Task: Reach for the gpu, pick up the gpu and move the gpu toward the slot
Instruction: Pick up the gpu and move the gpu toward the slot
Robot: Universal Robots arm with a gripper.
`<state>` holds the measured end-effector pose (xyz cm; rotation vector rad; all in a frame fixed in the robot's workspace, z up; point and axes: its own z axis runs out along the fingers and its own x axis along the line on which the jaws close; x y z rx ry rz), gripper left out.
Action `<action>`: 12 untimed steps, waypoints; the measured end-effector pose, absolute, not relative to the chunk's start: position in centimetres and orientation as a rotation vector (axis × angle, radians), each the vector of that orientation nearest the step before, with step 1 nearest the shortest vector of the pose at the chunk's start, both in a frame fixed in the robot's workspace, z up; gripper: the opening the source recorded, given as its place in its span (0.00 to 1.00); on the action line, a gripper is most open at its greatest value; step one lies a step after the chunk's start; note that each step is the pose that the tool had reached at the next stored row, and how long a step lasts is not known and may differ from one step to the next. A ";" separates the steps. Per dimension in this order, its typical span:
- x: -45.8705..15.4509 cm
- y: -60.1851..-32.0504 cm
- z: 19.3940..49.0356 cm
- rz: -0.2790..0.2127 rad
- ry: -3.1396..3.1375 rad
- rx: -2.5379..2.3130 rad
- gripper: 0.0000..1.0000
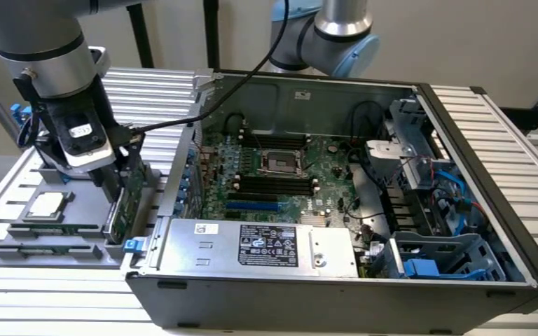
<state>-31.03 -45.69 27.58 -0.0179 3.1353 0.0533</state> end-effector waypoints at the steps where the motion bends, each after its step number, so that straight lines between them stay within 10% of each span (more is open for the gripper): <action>1: -31.0 -45.7 27.4 0.053 3.135 -0.018 0.42; 12: -30.6 -45.7 25.4 0.048 3.133 -0.018 0.42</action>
